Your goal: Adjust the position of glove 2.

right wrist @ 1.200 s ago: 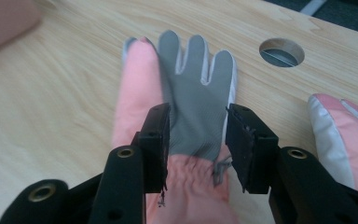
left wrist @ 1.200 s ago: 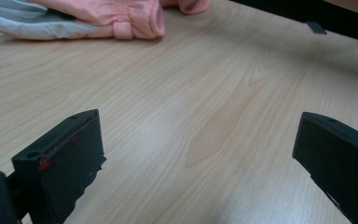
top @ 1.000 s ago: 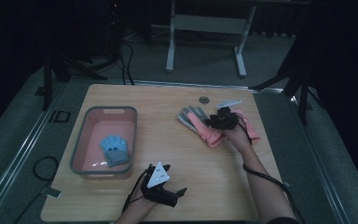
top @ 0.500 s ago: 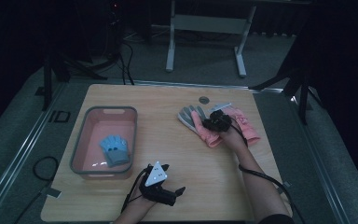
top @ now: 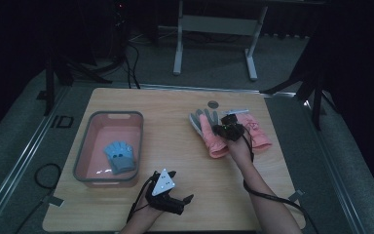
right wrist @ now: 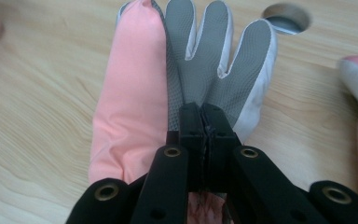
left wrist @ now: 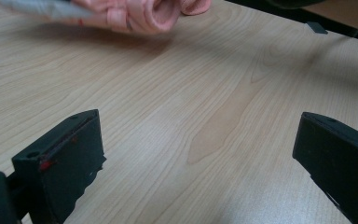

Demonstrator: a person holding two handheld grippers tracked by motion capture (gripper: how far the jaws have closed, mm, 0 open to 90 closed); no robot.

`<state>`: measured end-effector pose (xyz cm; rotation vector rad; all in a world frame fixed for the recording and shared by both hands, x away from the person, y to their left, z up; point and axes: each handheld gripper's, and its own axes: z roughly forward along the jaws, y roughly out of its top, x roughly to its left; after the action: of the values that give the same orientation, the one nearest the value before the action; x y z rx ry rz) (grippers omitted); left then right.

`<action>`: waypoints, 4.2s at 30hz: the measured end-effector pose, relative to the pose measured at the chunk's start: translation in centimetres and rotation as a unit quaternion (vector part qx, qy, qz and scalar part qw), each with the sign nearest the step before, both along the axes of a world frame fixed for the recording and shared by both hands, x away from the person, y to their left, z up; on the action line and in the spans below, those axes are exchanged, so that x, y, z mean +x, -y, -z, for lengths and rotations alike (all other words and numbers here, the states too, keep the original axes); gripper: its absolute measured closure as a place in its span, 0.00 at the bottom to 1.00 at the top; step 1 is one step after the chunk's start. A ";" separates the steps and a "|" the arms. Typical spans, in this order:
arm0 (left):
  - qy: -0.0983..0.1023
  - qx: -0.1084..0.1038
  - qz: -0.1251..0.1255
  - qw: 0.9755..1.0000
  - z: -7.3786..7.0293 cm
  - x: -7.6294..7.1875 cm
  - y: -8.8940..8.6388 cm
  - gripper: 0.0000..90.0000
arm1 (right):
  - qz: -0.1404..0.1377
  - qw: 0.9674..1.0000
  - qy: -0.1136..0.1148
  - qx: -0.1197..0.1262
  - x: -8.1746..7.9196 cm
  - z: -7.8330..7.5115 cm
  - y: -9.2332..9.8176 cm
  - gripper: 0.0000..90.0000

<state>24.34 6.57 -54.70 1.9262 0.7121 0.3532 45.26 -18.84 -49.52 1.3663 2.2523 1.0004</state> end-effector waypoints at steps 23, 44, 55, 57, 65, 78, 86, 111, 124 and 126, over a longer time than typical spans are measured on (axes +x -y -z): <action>0.018 0.014 -0.008 1.000 0.7 -0.1 0.3 0.02 | 0.158 0.985 -0.020 0.065 -7.3 1.0 -2.1 0.97; 0.012 0.013 -0.004 1.000 1.0 0.0 0.1 0.02 | 0.124 0.991 0.023 0.054 -8.0 0.2 1.3 0.62; 0.009 0.005 -0.010 1.000 1.0 0.1 -0.1 0.02 | 0.055 0.995 0.081 0.001 -6.4 -3.1 7.0 0.58; 0.009 0.004 -0.009 1.000 1.0 0.1 -0.1 0.02 | 0.045 0.995 0.089 -0.004 -5.9 -3.5 8.1 0.59; 0.009 0.003 -0.010 1.000 1.0 0.1 -0.1 0.02 | 0.034 0.995 0.093 -0.009 -3.1 -4.1 12.8 0.61; 0.009 0.006 -0.008 1.000 1.0 0.1 -0.1 0.02 | 0.036 0.997 0.062 0.001 1.5 -0.5 14.8 0.62; 0.009 0.004 -0.007 1.000 1.0 0.0 -0.1 0.02 | 0.013 0.999 0.031 -0.001 3.9 1.3 14.0 0.62; -0.001 0.001 -0.012 1.000 1.0 0.2 -0.3 0.02 | 0.041 0.999 0.001 0.027 3.7 3.2 15.1 0.98; 0.006 0.001 -0.019 1.000 1.0 0.1 -0.3 0.02 | 0.145 0.987 0.053 -0.038 -1.8 -2.9 13.3 0.99; 0.007 0.003 -0.019 1.000 1.0 0.1 -0.3 0.02 | 0.157 0.985 0.058 -0.034 -2.9 -3.5 13.2 0.99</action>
<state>24.43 6.83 -55.69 1.9158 0.7399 0.3925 42.32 -32.04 -45.98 1.5316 1.8932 0.8608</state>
